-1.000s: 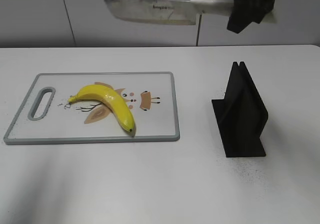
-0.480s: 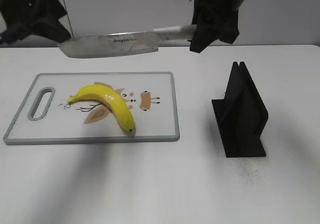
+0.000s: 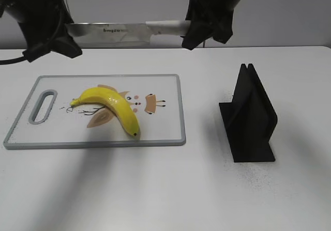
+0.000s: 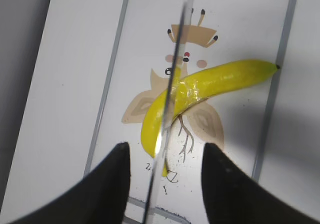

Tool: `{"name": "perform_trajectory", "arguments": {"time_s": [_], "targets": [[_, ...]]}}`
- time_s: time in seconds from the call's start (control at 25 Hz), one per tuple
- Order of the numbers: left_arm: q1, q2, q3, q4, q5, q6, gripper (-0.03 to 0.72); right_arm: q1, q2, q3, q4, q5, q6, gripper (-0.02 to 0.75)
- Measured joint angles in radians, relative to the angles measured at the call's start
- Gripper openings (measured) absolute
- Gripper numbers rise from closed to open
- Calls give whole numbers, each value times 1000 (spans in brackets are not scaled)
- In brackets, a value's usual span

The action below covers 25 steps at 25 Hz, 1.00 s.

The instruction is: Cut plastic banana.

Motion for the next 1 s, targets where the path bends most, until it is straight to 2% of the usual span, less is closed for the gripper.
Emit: {"name": "perform_trajectory", "arguments": {"time_s": [0.12, 0.2, 0.28, 0.36, 0.68, 1.0], "targets": [[0, 0, -1, -12, -3, 1, 367, 0, 22, 0, 0, -4, -1, 162], [0, 0, -1, -17, -5, 1, 254, 0, 37, 0, 0, -9, -1, 162], [0, 5, -1, -19, -4, 1, 107, 0, 47, 0, 0, -13, -3, 162], [0, 16, -1, -16, 1, 4, 40, 0, 50, 0, 7, -18, -9, 162], [1, 106, -2, -11, -16, 10, 15, 0, 90, 0, 7, -51, -30, 162], [6, 290, 12, -18, -107, 11, 14, -3, 267, -2, 3, -125, -37, 162]]}}
